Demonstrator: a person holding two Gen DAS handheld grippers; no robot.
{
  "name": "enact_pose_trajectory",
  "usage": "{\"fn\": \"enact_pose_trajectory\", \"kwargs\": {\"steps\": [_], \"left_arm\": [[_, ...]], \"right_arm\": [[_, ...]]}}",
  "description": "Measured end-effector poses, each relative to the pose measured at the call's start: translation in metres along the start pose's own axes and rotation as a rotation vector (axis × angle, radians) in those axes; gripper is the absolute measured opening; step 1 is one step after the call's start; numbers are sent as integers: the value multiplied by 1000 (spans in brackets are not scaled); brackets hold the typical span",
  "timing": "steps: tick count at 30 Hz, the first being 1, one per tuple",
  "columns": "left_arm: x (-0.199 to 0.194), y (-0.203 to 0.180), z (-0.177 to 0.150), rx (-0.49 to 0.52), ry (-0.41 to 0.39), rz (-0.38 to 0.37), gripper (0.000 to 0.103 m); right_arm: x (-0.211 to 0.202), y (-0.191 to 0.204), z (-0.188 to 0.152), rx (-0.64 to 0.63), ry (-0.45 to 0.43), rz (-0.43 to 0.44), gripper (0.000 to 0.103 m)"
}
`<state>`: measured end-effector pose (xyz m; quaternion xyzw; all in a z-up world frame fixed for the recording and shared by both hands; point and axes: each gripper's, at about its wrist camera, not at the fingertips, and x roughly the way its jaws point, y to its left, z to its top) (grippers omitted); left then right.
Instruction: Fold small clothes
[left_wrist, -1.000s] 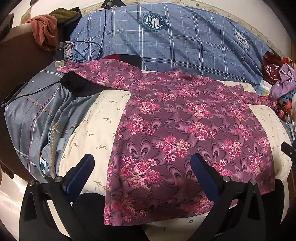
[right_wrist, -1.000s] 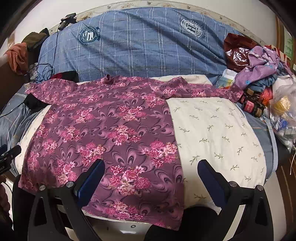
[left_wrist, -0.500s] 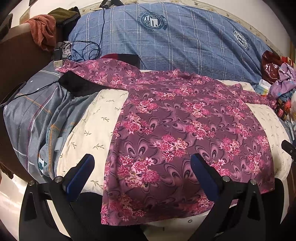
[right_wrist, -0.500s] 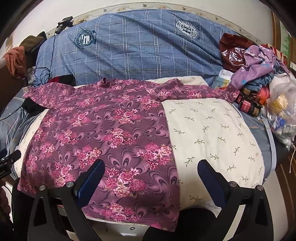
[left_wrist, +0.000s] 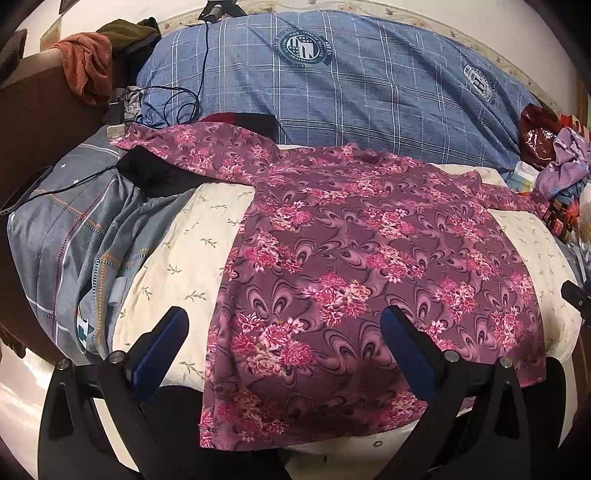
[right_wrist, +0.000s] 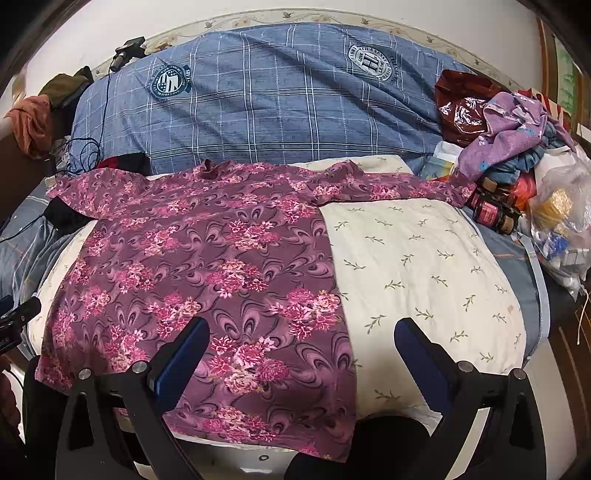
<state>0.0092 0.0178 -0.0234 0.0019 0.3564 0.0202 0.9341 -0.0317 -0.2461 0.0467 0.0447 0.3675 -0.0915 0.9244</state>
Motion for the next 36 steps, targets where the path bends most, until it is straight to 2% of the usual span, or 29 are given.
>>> {"fn": "enact_pose_trajectory", "kwargs": {"steps": [11, 36], "left_arm": [[-6, -4, 0, 4, -19, -21, 103], [-6, -10, -1, 6, -5, -48, 103]], "right_arm": [[-2, -7, -3, 20, 2, -3, 101], [-1, -5, -6, 18, 7, -1, 101]]}}
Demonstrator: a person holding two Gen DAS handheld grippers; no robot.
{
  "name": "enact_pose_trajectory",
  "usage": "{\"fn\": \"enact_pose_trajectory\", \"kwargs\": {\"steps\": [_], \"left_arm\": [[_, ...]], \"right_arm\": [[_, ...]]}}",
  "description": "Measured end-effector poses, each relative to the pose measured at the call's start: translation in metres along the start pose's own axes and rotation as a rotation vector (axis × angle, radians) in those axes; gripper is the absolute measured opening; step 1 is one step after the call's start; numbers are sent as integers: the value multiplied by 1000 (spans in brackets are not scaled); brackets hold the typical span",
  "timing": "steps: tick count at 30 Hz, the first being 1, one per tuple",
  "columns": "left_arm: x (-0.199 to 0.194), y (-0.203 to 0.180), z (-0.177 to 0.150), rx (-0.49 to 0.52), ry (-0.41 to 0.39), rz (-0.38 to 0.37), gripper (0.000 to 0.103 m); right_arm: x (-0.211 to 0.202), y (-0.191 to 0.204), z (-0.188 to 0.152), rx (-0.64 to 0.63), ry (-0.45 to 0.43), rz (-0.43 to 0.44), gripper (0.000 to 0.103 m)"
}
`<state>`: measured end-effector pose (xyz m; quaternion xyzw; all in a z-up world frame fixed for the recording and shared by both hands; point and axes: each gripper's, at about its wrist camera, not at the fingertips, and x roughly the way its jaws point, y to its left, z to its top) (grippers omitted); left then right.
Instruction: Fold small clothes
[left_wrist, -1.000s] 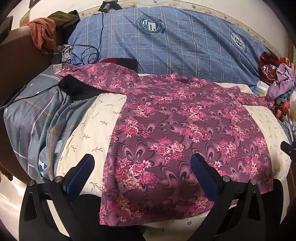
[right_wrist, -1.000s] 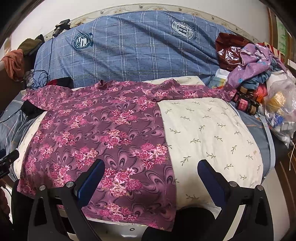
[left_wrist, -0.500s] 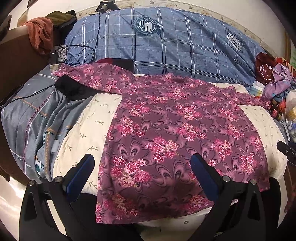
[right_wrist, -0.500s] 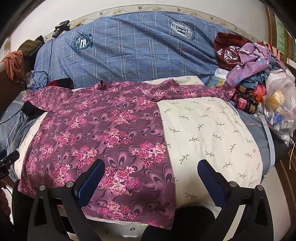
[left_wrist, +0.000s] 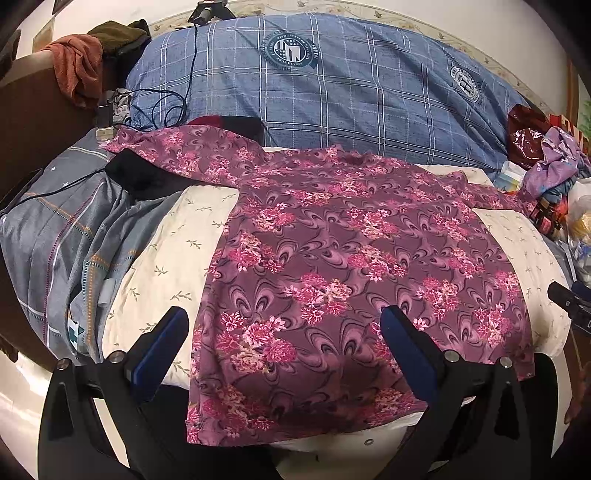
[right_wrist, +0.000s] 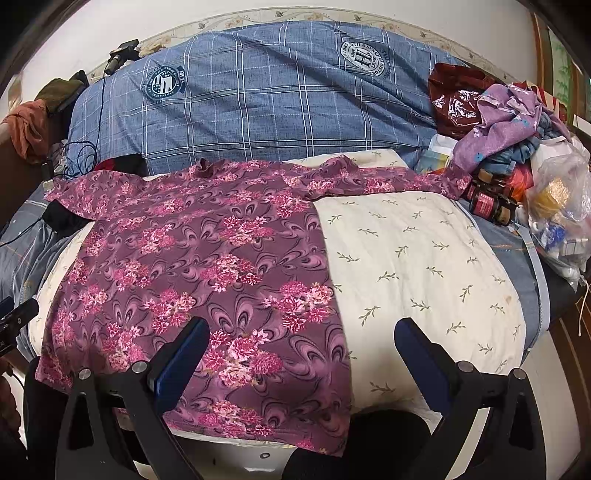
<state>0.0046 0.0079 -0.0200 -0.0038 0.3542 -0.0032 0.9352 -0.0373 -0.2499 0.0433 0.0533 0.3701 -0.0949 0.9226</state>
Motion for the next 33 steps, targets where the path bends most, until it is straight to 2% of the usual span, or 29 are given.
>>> {"fn": "enact_pose_trajectory", "kwargs": {"steps": [22, 33], "left_arm": [[2, -5, 0, 4, 4, -5, 103], [15, -7, 4, 15, 38, -4, 103]], "right_arm": [[7, 0, 0, 4, 11, -2, 101], [18, -3, 3, 14, 28, 4, 101]]}}
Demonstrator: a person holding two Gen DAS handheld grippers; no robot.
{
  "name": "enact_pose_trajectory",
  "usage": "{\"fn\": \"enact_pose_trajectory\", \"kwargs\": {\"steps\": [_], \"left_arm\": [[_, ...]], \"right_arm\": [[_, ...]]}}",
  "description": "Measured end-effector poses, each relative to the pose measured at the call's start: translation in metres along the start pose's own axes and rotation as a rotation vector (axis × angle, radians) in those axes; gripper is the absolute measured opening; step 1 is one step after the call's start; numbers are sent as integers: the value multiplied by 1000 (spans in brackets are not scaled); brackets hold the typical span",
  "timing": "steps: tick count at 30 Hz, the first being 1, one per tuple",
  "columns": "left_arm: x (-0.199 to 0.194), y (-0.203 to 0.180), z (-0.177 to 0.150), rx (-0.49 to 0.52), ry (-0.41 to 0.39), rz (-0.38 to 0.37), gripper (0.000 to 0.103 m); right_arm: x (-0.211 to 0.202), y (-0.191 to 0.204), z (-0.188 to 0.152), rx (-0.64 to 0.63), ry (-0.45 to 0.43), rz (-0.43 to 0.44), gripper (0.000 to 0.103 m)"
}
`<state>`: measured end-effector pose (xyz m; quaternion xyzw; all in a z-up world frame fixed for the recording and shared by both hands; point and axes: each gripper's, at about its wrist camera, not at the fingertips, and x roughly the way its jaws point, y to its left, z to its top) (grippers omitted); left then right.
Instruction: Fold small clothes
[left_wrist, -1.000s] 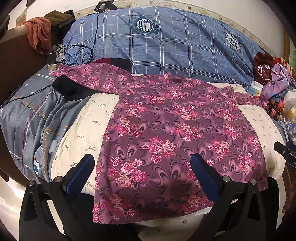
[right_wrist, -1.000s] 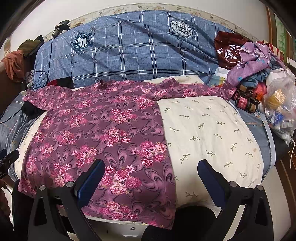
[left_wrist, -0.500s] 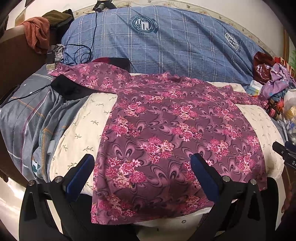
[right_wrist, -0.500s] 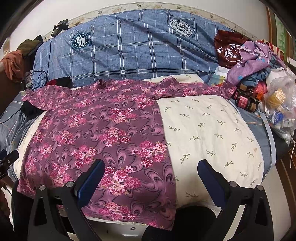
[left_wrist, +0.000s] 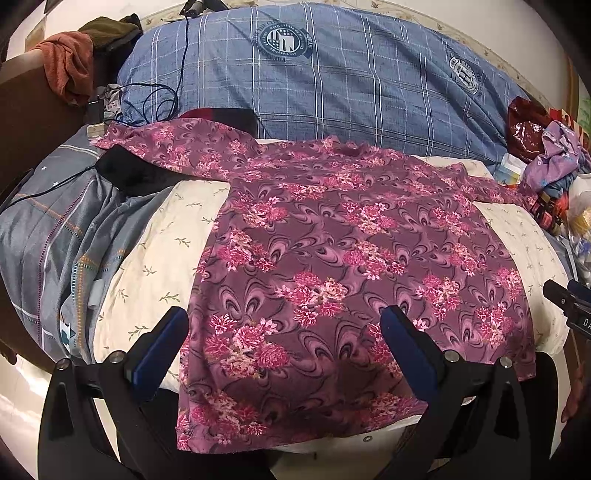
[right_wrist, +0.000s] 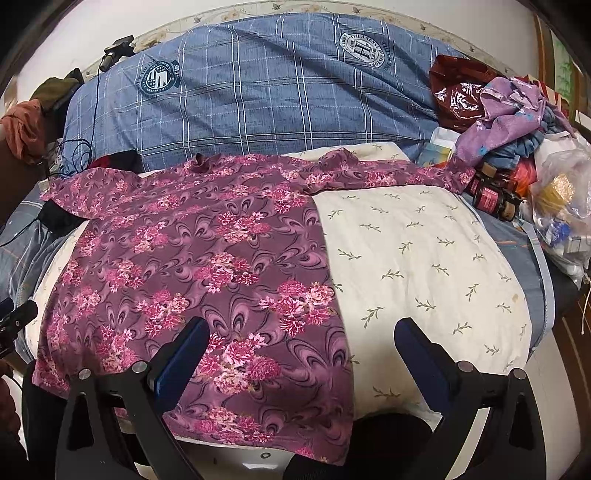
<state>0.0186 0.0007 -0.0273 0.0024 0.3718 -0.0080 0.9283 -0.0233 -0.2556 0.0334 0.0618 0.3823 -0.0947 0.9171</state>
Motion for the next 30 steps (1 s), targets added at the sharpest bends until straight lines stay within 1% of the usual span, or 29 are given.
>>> {"fn": "enact_pose_trajectory", "kwargs": {"steps": [3, 6, 8, 11, 13, 15, 17, 21, 24, 26, 27, 28, 29, 30], "left_arm": [[6, 1, 1, 0, 16, -2, 103], [16, 5, 4, -16, 51, -9, 103], [24, 13, 8, -33, 74, -9, 103], [36, 28, 19, -42, 95, 33, 103], [45, 41, 29, -58, 110, 54, 103], [59, 59, 44, -93, 133, 64, 103], [75, 73, 59, -123, 171, 61, 103], [119, 90, 88, -179, 262, 41, 103], [148, 94, 99, -222, 330, 16, 103], [165, 95, 103, -257, 377, -4, 103], [172, 95, 103, -267, 390, -14, 103], [177, 95, 104, -274, 401, -21, 103], [182, 95, 105, -278, 409, -30, 103], [187, 93, 106, -277, 418, -36, 103]], "right_arm": [[6, -2, 0, 5, 14, 3, 101], [15, -7, -1, 26, 39, 30, 101], [22, -14, 0, 51, 54, 64, 101], [30, -26, 3, 81, 53, 104, 99], [37, -37, 11, 94, 41, 103, 98], [46, -47, 22, 109, 34, 93, 95], [59, -58, 38, 139, 30, 87, 95], [101, -70, 73, 202, 54, 122, 95], [139, -64, 95, 207, 92, 138, 95], [163, -54, 104, 187, 120, 142, 93], [172, -49, 108, 177, 132, 145, 89], [183, -43, 111, 164, 149, 159, 88], [189, -38, 112, 146, 151, 154, 87], [191, -33, 114, 121, 135, 138, 86]]}}
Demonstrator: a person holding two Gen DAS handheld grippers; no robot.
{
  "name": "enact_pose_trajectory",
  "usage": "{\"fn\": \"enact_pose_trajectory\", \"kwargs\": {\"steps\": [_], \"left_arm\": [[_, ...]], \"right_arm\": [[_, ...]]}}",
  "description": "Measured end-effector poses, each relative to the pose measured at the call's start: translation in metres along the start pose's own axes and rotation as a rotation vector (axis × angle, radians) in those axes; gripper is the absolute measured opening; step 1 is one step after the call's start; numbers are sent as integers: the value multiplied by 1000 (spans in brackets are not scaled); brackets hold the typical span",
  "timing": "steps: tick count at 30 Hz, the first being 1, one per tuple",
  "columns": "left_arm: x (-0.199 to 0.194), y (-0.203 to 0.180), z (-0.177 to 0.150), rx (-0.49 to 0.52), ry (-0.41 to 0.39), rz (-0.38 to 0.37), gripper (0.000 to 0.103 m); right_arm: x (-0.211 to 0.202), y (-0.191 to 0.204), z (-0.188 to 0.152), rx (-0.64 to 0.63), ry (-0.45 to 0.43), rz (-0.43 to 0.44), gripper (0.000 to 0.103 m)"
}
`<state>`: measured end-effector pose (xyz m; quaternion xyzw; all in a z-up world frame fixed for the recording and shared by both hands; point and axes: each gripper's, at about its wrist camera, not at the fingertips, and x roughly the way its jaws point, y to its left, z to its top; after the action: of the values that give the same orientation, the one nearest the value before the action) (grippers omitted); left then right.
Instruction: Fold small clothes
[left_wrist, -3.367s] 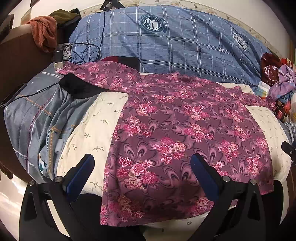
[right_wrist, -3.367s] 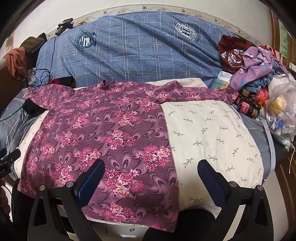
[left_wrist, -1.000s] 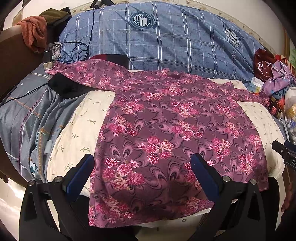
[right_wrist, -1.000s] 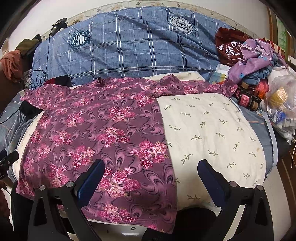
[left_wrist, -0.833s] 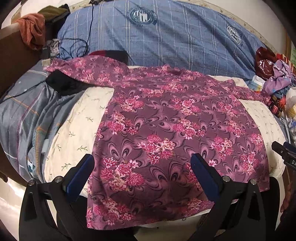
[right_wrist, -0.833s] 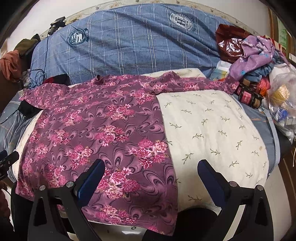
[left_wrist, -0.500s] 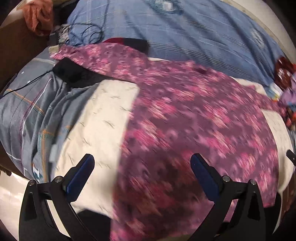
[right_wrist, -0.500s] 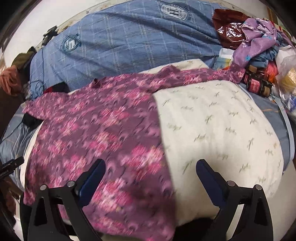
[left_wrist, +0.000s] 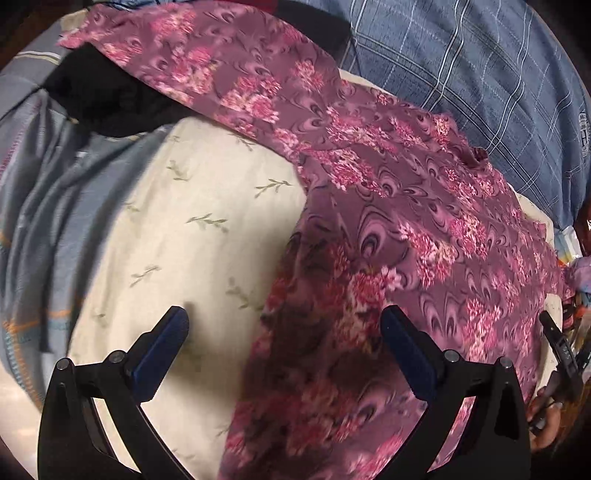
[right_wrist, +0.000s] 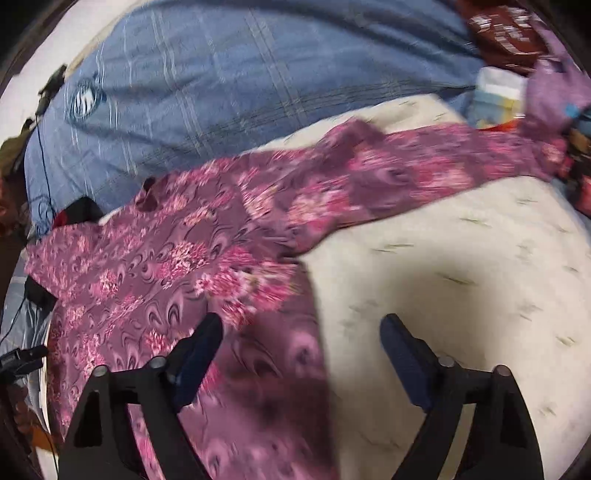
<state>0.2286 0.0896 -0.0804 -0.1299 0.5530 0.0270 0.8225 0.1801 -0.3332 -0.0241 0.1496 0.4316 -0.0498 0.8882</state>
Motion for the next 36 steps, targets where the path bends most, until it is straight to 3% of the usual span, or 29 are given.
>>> {"fn": "enact_pose_trajectory", "kwargs": {"steps": [1, 3, 4, 6, 7, 8, 11, 12, 14, 17, 19, 22, 26, 28, 31, 33, 36], "left_arm": [[2, -1, 2, 1, 6, -3, 103], [7, -6, 4, 12, 9, -12, 103], [9, -9, 5, 18, 4, -7, 103], [9, -10, 10, 19, -13, 0, 91], [5, -11, 11, 17, -24, 3, 80], [5, -11, 13, 13, -29, 10, 76], [12, -3, 13, -17, -53, 98, 77], [16, -4, 12, -2, -58, 122, 78], [11, -10, 10, 28, -75, 148, 78], [-5, -12, 7, 15, -98, 90, 78], [-25, -18, 3, 21, -164, 60, 78], [-40, -39, 6, 69, -243, 49, 78], [-25, -74, 15, 141, -264, 55, 80], [-6, -88, 22, 154, -242, 43, 80], [20, -102, 20, 154, -184, 27, 80], [34, -107, 15, 170, -166, 63, 81], [39, -111, 10, 214, -216, 99, 88]], "right_arm": [[3, 4, 2, -22, -3, 14, 84], [6, 13, 2, -52, -1, 74, 54], [8, 17, 2, -75, 6, 63, 45], [9, 23, 3, -121, 9, 26, 6], [7, 22, 4, -132, 17, 36, 6], [2, 20, 6, -132, 10, 40, 5], [-4, 3, 5, -105, 6, 23, 4], [4, -4, 2, -90, 39, 18, 4], [2, -4, 1, -77, 24, 39, 5], [-10, -7, 5, -23, 31, 97, 10], [-20, -27, 11, 44, 5, 117, 13], [-34, -89, 27, 221, -49, 79, 32], [-55, -193, 48, 485, -130, -41, 34], [-64, -231, 63, 552, -185, -75, 36], [-53, -264, 82, 618, -191, -69, 56], [-36, -276, 87, 667, -172, -65, 58], [-8, -287, 87, 740, -153, -61, 58]]}}
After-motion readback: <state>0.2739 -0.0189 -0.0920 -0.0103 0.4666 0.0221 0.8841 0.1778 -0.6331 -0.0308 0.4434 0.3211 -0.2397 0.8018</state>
